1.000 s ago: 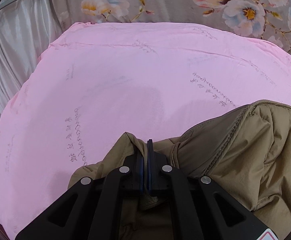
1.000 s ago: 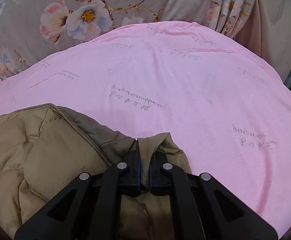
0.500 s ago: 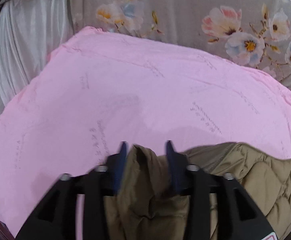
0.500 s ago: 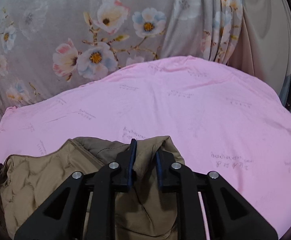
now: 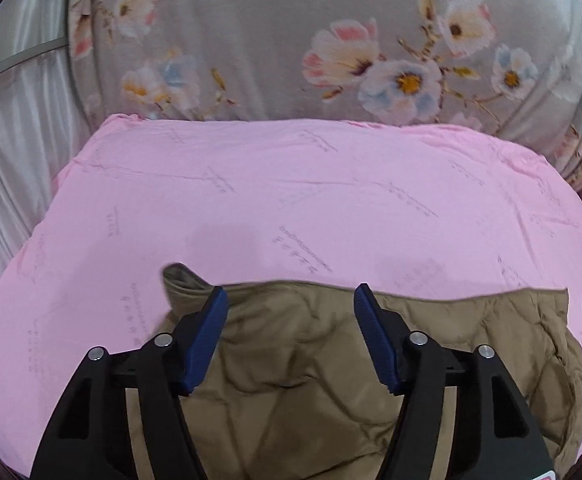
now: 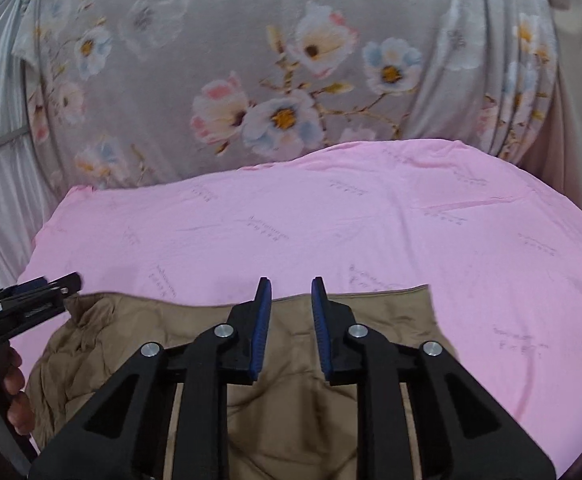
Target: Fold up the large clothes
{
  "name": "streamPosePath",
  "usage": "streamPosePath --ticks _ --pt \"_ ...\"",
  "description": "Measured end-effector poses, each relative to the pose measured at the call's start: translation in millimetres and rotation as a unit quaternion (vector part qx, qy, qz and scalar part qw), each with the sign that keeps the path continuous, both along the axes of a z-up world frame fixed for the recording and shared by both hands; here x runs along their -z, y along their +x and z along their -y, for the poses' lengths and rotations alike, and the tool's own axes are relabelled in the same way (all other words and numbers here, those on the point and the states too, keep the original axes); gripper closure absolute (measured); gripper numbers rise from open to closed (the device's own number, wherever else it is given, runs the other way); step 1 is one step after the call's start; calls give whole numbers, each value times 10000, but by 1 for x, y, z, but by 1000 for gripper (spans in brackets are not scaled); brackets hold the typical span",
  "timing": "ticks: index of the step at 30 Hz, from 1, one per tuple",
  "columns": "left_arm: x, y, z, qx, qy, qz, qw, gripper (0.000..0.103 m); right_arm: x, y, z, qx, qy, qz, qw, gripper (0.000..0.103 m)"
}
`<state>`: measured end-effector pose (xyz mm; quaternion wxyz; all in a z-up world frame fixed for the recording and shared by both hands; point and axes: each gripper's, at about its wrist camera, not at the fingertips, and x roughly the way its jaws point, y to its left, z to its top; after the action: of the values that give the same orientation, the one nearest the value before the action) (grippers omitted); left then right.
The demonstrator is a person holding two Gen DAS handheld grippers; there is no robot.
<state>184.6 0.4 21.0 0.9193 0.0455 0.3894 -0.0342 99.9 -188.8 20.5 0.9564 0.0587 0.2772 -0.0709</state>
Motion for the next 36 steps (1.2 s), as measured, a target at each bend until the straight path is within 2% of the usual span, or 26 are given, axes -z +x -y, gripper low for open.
streamPosePath --ticks 3,7,12,25,36 --pt "31 9 26 36 136 -229 9996 49 28 25 -10 -93 41 -381 9992 86" --pt "62 20 33 -84 170 -466 9987 53 60 43 -1 4 209 -746 9970 86" --pt "79 26 33 -146 114 -447 9988 51 77 50 7 49 404 -827 9957 88" --pt "98 28 39 -177 322 -230 9991 50 97 58 4 54 413 -874 9953 89" --pt "97 34 40 -141 456 -449 9978 50 93 62 6 70 423 -1087 9931 88"
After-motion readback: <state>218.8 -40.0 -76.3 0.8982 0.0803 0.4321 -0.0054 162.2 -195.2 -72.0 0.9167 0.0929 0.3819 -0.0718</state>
